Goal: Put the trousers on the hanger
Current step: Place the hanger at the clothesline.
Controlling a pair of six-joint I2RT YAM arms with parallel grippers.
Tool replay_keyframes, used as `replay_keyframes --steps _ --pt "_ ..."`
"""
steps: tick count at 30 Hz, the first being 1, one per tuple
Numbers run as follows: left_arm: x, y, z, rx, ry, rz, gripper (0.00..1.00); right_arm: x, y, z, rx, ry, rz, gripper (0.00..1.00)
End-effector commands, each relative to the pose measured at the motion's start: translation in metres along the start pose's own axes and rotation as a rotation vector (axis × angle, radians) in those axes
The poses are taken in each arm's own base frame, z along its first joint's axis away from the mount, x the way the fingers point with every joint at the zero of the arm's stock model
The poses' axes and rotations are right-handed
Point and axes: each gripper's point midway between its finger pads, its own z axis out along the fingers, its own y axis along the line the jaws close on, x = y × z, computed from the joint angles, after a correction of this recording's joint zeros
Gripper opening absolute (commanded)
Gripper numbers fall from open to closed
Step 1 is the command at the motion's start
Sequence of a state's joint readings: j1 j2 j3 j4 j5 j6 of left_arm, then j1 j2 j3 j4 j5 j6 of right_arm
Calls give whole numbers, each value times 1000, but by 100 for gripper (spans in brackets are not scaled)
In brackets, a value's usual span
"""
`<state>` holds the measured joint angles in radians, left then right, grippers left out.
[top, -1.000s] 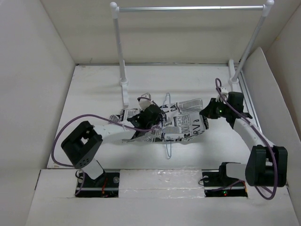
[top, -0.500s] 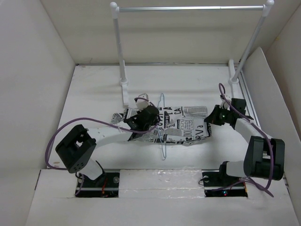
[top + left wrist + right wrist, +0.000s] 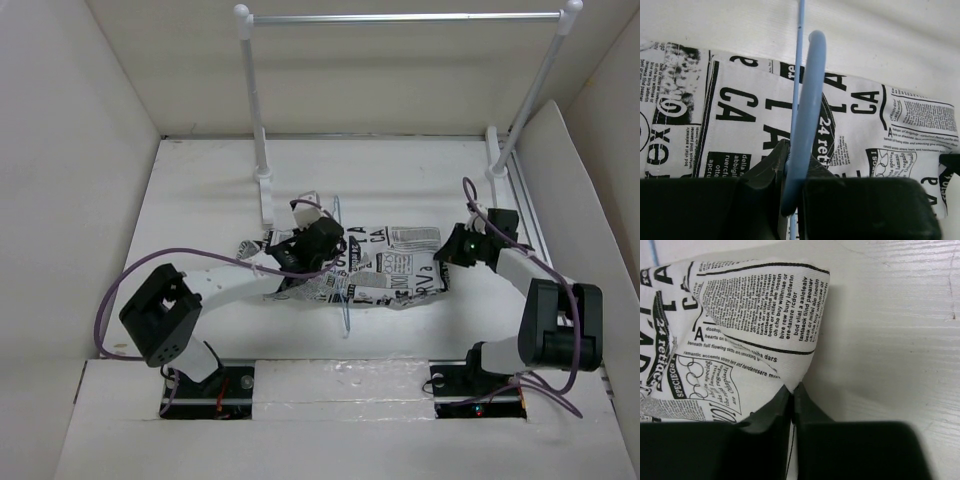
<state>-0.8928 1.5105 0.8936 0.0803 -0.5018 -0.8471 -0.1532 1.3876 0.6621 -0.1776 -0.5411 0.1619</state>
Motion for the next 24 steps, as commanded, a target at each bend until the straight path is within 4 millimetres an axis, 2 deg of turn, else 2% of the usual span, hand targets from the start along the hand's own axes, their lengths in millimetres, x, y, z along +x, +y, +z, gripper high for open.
replay_keyframes --steps 1,2,3,6,7,8,10,11,13,14,16,17,18,19,20,21,22,23,24 --pt "-32 -24 -14 17 -66 52 0 -16 9 1 -10 -47 -55 19" --pt "-41 -36 -21 30 -76 57 0 -18 10 -1 -6 -50 -60 26" --pt "-49 -43 -25 43 -87 51 0 -29 21 -11 -12 -76 -93 40" --pt "-75 -69 -43 103 -116 26 0 -45 48 -32 -38 -111 -149 55" --pt "-85 -75 -49 119 -130 20 0 -62 69 -43 -58 -155 -199 61" --pt "-99 -87 -57 144 -148 12 0 -73 89 -60 -87 -205 -239 64" --pt "-116 -100 -67 170 -165 10 0 -79 122 -79 -153 -232 -286 66" --pt "-133 -112 -78 189 -180 11 0 -82 162 -99 -256 -264 -352 68" --pt "-148 -125 -87 211 -190 23 0 -75 201 -117 -359 -265 -393 71" --pt "-169 -139 -102 247 -212 22 0 -66 233 -130 -441 -257 -441 72" --pt "-184 -152 -111 269 -224 26 0 -59 268 -150 -534 -270 -458 75" --pt "-202 -167 -127 315 -239 13 0 -59 281 -157 -558 -284 -456 76" --pt "-210 -173 -133 330 -247 20 0 -54 307 -169 -630 -298 -465 78" --pt "-215 -180 -134 338 -251 26 0 -55 316 -172 -650 -304 -464 79" --pt "-231 -193 -153 381 -268 18 0 -55 322 -173 -661 -308 -466 79" --pt "-241 -202 -160 401 -271 25 0 -58 333 -171 -671 -312 -472 80" --pt "-236 -203 -153 391 -262 35 0 -61 335 -169 -669 -308 -470 80" --pt "-246 -209 -163 413 -274 31 0 -60 339 -166 -677 -295 -474 80" --pt "-248 -211 -164 417 -278 34 0 -64 344 -166 -693 -306 -485 80"
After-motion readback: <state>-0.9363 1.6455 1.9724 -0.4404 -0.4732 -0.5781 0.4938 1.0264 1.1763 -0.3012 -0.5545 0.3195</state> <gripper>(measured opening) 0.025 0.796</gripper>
